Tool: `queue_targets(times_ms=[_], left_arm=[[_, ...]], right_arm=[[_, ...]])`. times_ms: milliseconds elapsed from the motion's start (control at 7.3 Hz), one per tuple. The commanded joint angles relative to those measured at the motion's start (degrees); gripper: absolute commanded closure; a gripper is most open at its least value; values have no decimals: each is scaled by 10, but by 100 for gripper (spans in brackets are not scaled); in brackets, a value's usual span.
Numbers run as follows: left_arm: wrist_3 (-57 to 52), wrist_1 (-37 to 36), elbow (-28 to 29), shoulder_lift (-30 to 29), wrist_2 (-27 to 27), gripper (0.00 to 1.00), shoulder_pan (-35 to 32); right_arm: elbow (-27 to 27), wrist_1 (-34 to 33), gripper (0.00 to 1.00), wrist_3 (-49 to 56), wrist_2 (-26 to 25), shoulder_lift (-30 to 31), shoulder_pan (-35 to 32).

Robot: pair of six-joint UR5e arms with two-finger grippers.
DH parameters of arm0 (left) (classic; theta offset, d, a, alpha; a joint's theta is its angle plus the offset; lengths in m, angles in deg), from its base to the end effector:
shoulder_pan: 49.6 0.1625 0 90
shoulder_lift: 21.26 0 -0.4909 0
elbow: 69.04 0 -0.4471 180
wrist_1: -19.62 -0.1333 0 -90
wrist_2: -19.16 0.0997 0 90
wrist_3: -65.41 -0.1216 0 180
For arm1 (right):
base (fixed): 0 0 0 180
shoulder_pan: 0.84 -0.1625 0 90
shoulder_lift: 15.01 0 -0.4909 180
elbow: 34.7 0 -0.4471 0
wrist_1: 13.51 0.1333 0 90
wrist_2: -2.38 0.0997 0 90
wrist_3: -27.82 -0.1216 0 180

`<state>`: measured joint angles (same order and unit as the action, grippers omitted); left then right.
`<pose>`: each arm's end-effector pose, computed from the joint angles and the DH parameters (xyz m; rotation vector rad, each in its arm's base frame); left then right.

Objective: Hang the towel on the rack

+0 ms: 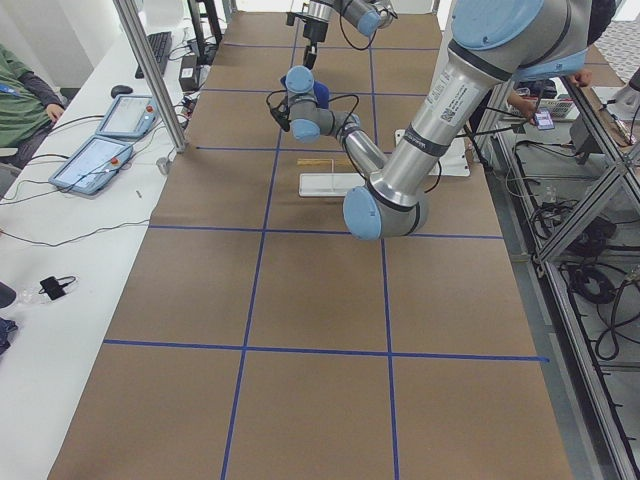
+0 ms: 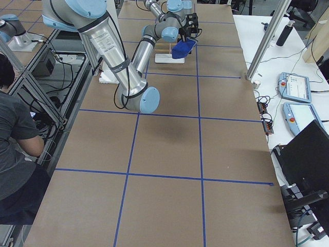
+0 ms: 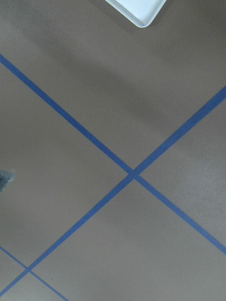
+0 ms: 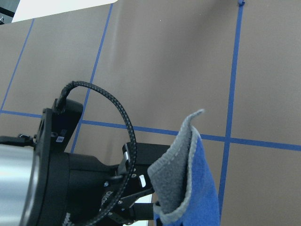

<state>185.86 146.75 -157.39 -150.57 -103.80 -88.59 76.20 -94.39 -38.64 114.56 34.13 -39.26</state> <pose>0.5714 -0.5490 0.1997 -0.4003 1.3186 -0.6451 -0.4720 -0.4859 0.0826 0.3392 -1.2162 -0.0151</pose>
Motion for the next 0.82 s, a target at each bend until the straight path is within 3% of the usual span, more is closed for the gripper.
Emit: queue_targets(times_ms=[0, 137, 548, 685], left_arm=[[-2, 1, -2, -1, 0, 2, -1], [-2, 1, -6, -1, -1, 3, -1], [-3, 1, -9, 3, -2, 26, -1], [-3, 1, -11, 3, -2, 26, -1]], right_arm=[[8, 0, 100, 0, -20, 5, 17], [8, 0, 100, 0, -21, 6, 18], [10, 0, 100, 0, -22, 4, 18], [10, 0, 100, 0, -22, 3, 18]])
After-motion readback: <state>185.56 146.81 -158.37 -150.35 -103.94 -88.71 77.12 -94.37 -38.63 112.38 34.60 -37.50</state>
